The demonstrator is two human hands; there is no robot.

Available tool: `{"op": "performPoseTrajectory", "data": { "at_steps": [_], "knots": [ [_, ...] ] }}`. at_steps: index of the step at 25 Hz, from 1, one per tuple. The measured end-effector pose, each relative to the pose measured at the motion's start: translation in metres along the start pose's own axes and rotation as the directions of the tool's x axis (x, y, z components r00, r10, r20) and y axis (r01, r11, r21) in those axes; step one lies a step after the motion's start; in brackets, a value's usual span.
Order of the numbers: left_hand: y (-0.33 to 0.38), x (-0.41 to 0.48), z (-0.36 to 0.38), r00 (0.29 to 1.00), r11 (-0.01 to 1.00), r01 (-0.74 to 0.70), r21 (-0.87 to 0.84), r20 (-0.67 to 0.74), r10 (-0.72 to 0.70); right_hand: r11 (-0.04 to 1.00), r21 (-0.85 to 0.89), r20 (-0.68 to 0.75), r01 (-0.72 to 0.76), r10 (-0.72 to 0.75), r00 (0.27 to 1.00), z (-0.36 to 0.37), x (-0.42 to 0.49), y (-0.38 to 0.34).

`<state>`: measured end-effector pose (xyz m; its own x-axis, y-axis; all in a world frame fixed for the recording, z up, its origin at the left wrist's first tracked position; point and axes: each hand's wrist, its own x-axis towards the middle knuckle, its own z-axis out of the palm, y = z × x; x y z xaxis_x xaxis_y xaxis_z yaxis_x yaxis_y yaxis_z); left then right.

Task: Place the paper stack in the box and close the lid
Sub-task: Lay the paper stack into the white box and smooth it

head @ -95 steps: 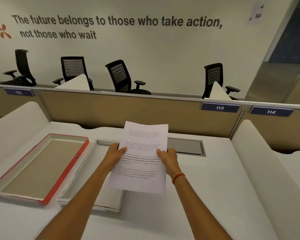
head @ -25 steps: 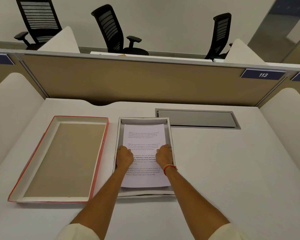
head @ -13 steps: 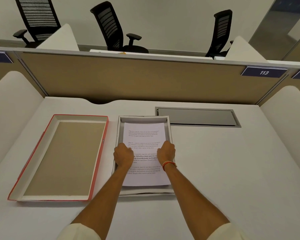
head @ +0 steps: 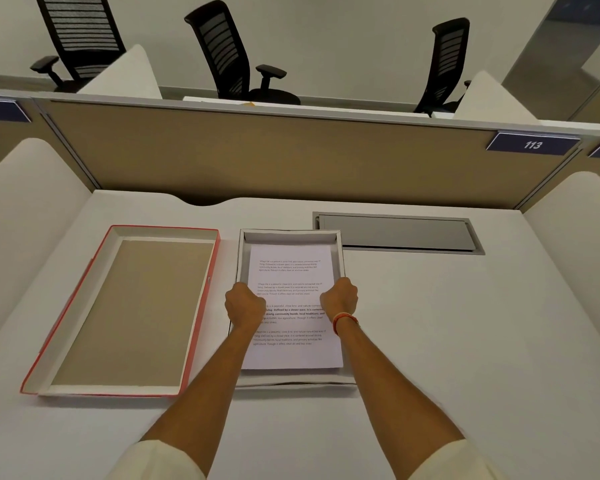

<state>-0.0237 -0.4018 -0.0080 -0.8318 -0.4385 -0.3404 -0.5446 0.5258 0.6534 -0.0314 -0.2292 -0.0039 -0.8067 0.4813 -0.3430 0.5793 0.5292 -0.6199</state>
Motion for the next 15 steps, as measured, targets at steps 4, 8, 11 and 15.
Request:
{"op": "performPoseTrajectory", "data": {
  "at_steps": [4, 8, 11, 15],
  "knots": [
    [-0.003, 0.005, -0.003, 0.999, 0.999, 0.028, -0.023, 0.026, -0.028, 0.999, 0.042, 0.017, -0.024, 0.024, 1.000, -0.001, 0.000, -0.002],
    [-0.004, 0.009, -0.008, 0.996, 0.996, 0.071, -0.058, 0.063, -0.067, 0.995, 0.085, 0.044, -0.056, 0.053, 0.998, -0.005, 0.003, -0.001],
    [-0.003, 0.010, -0.010, 0.992, 0.992, 0.098, -0.080, 0.091, -0.091, 0.992, 0.098, 0.058, -0.085, 0.080, 0.995, -0.008, 0.007, 0.001],
    [-0.003, 0.008, -0.010, 0.990, 0.987, 0.119, -0.110, 0.084, -0.110, 0.991, 0.087, 0.095, -0.103, 0.095, 0.991, -0.010, 0.008, 0.002]
  ]
}}
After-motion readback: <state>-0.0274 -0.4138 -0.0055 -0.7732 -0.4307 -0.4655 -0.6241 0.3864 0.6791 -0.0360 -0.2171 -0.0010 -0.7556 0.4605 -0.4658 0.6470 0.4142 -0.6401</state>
